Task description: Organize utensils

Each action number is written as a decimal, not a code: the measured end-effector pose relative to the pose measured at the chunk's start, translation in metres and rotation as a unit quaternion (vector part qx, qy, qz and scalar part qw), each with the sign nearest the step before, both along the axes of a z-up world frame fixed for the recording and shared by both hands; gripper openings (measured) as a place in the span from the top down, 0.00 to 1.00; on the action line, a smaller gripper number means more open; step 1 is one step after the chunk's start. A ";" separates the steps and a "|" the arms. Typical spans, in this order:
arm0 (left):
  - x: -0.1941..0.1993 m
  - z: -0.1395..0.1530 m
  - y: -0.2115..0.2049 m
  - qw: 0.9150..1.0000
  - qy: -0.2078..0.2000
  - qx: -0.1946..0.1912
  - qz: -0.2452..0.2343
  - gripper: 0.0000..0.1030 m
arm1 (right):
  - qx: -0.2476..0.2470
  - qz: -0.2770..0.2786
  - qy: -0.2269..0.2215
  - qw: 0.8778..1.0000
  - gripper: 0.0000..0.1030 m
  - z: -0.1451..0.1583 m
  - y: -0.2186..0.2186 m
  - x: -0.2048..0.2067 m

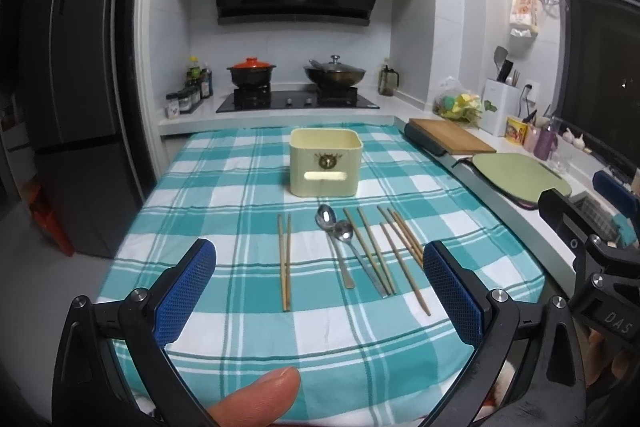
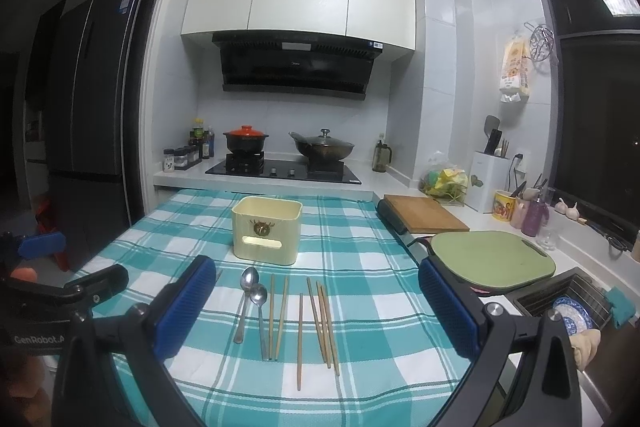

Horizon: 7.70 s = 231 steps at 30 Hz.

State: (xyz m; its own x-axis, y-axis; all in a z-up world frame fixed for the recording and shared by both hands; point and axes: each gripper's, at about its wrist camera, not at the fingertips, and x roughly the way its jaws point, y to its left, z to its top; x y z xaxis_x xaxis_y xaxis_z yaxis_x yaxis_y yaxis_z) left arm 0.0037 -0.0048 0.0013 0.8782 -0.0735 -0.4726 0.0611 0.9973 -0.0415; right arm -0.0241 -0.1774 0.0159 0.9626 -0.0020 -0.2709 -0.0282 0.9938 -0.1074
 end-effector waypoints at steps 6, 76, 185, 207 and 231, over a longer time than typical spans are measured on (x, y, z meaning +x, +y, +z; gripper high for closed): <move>0.000 0.000 0.002 1.000 -0.001 0.002 0.003 0.00 | 0.001 0.000 0.001 1.000 0.00 -0.002 -0.001 0.000; 0.021 -0.010 -0.002 0.999 0.027 0.016 0.003 0.00 | 0.003 -0.004 0.027 1.000 0.00 -0.012 -0.013 0.019; 0.358 -0.208 0.068 0.931 0.358 0.053 -0.036 0.39 | -0.088 0.147 0.453 0.875 0.83 -0.220 -0.040 0.354; 0.315 -0.073 0.085 0.981 0.187 -0.039 -0.041 0.95 | 0.063 0.166 0.355 0.918 0.93 -0.123 -0.047 0.378; 0.359 0.103 0.065 0.995 -0.014 -0.087 -0.052 0.96 | 0.103 0.200 0.055 0.973 0.93 0.085 0.001 0.381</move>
